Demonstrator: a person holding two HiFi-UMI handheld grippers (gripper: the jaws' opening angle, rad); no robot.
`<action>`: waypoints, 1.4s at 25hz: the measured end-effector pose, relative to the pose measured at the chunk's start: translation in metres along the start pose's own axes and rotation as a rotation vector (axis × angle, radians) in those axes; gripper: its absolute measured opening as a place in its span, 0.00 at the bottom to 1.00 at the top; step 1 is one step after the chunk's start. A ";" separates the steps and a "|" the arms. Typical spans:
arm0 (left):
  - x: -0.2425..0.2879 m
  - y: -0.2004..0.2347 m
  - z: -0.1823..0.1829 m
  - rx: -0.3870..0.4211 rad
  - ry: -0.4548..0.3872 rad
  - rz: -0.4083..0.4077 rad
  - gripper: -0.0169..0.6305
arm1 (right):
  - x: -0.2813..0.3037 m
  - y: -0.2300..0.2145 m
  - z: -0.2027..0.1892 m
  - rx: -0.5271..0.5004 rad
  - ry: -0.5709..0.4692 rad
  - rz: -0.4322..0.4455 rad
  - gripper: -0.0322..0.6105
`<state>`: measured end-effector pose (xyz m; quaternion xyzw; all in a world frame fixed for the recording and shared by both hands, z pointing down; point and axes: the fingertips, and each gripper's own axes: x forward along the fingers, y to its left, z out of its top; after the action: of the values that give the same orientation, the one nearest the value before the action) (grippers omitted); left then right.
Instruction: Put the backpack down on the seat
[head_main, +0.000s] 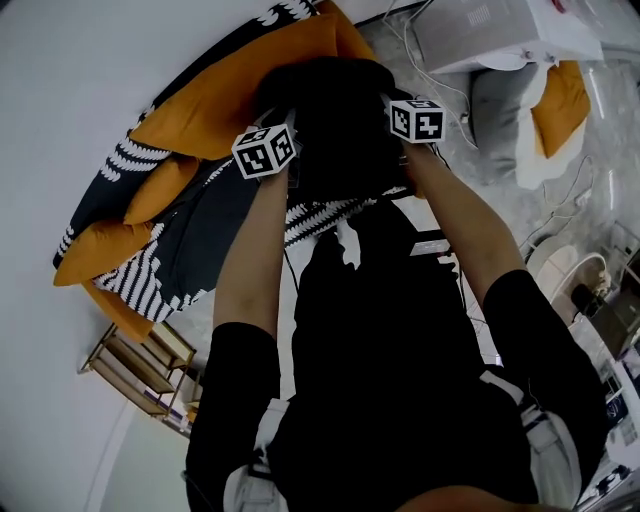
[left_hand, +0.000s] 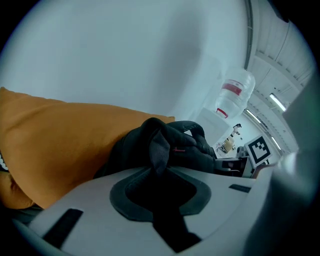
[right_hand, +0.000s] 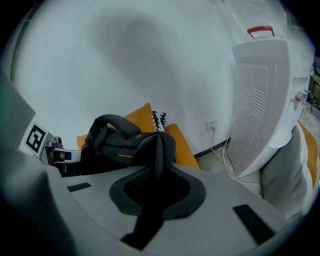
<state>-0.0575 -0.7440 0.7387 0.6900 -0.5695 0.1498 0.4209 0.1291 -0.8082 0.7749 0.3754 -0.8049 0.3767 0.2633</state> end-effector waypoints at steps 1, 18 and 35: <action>0.004 0.002 0.000 -0.010 0.009 0.002 0.14 | 0.004 -0.002 -0.001 0.001 0.011 -0.004 0.13; 0.005 0.017 -0.018 -0.045 0.050 0.044 0.26 | 0.004 -0.001 -0.016 -0.061 0.054 0.021 0.30; -0.189 -0.030 0.007 -0.140 -0.386 -0.218 0.07 | -0.210 0.083 0.009 -0.057 -0.411 0.038 0.10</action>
<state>-0.0898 -0.6244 0.5921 0.7323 -0.5707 -0.0712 0.3646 0.1831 -0.6941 0.5870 0.4215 -0.8589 0.2743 0.0969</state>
